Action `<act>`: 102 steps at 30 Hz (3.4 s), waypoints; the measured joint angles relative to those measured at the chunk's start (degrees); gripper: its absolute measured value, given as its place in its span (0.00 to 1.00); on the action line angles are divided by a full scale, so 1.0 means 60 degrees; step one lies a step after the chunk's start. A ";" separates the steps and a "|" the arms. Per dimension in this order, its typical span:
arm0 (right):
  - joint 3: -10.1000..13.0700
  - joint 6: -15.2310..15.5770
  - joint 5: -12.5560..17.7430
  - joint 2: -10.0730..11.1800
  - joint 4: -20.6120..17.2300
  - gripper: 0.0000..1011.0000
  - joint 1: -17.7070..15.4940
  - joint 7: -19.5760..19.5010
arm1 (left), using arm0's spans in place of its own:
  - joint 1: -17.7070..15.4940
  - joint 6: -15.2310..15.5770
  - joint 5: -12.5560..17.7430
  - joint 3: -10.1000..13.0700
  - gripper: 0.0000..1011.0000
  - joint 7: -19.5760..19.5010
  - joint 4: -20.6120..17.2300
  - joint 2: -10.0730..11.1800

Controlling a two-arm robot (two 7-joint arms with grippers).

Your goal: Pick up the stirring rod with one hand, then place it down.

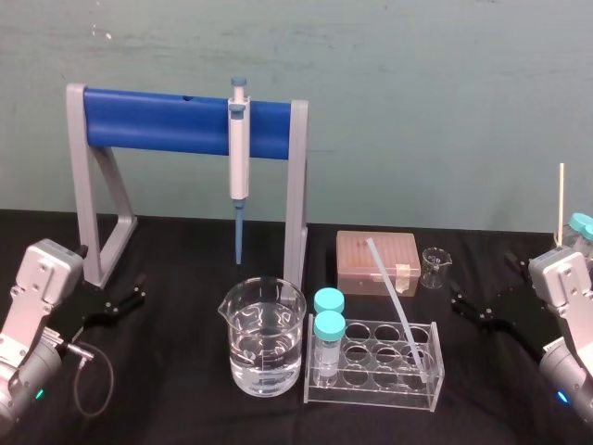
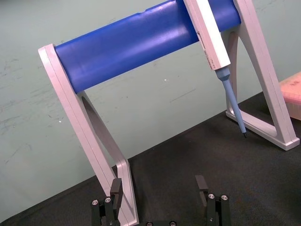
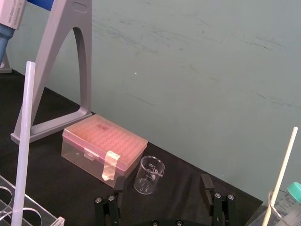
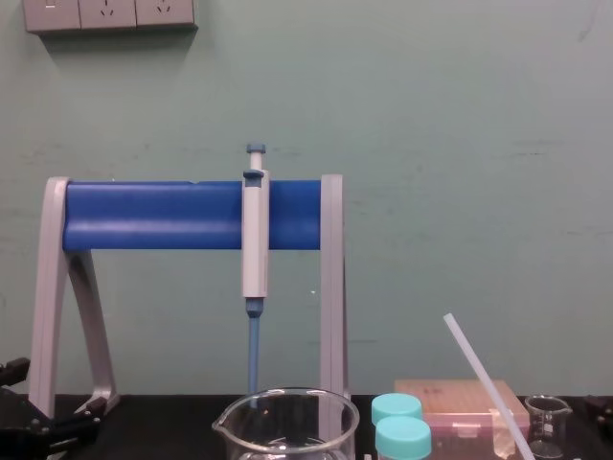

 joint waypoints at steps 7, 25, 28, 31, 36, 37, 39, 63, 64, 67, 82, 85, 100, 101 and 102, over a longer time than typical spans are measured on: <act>0.0000 0.0000 0.0000 0.0000 0.0001 0.99 0.0000 0.0001 | 0.0000 0.0000 0.0000 0.0000 0.99 0.0000 0.0000 0.0000; 0.0000 0.0001 0.0001 0.0000 0.0000 0.99 -0.0001 0.0002 | 0.0000 0.0000 -0.0001 0.0001 0.99 0.0000 0.0000 0.0000; 0.0000 0.0001 0.0001 0.0000 0.0001 0.99 -0.0001 0.0002 | 0.0001 0.0000 0.0000 0.0001 0.99 0.0000 0.0000 0.0000; 0.0000 0.0001 0.0001 0.0000 0.0001 0.99 -0.0001 0.0002 | 0.0000 0.0000 0.0000 0.0000 0.99 0.0000 0.0000 -0.0001; 0.0000 0.0001 0.0001 0.0000 0.0000 0.99 -0.0001 0.0002 | 0.0000 0.0000 0.0000 0.0001 0.99 0.0000 0.0000 0.0000; 0.0000 0.0001 0.0001 0.0000 0.0000 0.99 0.0000 0.0001 | 0.0001 0.0000 0.0000 0.0001 0.99 0.0000 0.0000 0.0000; 0.0000 0.0001 0.0001 0.0000 0.0001 0.99 0.0000 0.0002 | 0.0001 0.0000 0.0000 0.0000 0.99 0.0000 0.0000 0.0000; 0.0000 0.0001 0.0001 0.0000 0.0000 0.99 -0.0001 0.0002 | 0.0000 0.0000 0.0000 0.0000 0.99 0.0000 0.0000 0.0000; 0.0000 0.0001 0.0001 0.0000 0.0000 0.99 -0.0001 0.0002 | 0.0000 0.0000 0.0000 0.0000 0.99 0.0000 0.0000 0.0000; 0.0000 0.0001 0.0001 0.0000 0.0000 0.99 -0.0001 0.0002 | 0.0000 0.0000 0.0000 0.0000 0.99 0.0000 0.0000 0.0000; 0.0000 0.0001 0.0001 0.0000 0.0000 0.99 0.0000 0.0002 | 0.0001 0.0000 0.0000 0.0001 0.99 0.0000 0.0000 0.0000; 0.0000 0.0001 0.0001 0.0000 0.0001 0.99 -0.0001 0.0002 | 0.0000 0.0000 0.0000 0.0001 0.99 0.0000 0.0000 0.0000; 0.0430 -0.0463 -0.0435 -0.0074 -0.0537 0.99 -0.0466 -0.0508 | 0.0000 0.0000 0.0000 0.0000 0.99 0.0000 0.0000 0.0000; 0.0456 -0.0514 -0.0461 -0.0081 -0.0569 0.99 -0.0492 -0.0527 | 0.0000 0.0000 0.0000 0.0000 0.99 0.0000 0.0000 0.0000; 0.0483 -0.0576 -0.0484 -0.0088 -0.0609 0.99 -0.0521 -0.0540 | 0.0001 0.0000 0.0000 0.0000 0.99 0.0000 0.0000 -0.0001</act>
